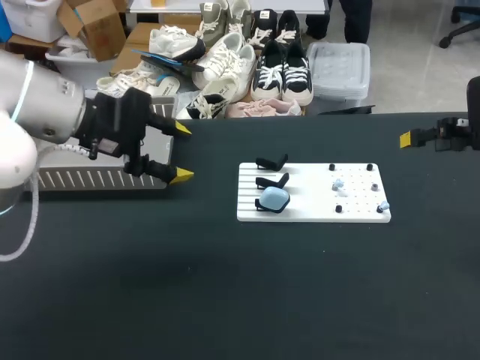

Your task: Pick up each earbud case from the left stands, insert the matching earbuds, close the lid, and place the case in the box.

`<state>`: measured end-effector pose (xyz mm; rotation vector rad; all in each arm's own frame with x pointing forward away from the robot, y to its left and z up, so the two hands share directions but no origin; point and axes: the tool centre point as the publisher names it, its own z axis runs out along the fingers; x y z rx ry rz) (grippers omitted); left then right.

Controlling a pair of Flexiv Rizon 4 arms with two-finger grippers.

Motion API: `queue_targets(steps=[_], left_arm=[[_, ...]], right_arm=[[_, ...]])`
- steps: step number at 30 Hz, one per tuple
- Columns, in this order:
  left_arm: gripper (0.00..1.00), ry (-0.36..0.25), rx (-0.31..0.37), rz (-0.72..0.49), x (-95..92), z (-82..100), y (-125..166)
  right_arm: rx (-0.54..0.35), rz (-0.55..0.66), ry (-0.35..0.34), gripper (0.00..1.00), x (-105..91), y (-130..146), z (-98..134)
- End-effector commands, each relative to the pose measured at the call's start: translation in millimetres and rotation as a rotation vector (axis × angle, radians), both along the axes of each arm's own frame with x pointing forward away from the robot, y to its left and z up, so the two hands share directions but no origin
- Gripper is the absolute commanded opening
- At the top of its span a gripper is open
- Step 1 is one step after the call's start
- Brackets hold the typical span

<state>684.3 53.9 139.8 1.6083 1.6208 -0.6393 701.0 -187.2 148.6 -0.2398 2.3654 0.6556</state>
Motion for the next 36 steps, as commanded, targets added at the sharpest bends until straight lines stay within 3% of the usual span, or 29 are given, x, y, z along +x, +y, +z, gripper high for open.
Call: queue_targets(steps=[1,11,20,36], left_arm=[[1.0,0.053,-0.055,-0.059,11.1,-11.0,-13.3],[1.0,0.101,-0.119,-0.019,1.4,-29.9,-43.2],[1.0,0.095,-0.099,-0.038,-6.5,-54.6,-66.7],[1.0,0.094,-0.094,-0.065,0.3,-85.6,-102.6]], right_arm=[[0.0,0.002,0.003,1.0,0.8,-0.5,0.2],[0.0,0.002,0.003,1.0,0.8,-0.5,0.2],[0.0,0.002,0.003,1.0,0.8,-0.5,0.2],[0.0,0.002,0.003,1.0,0.8,-0.5,0.2]])
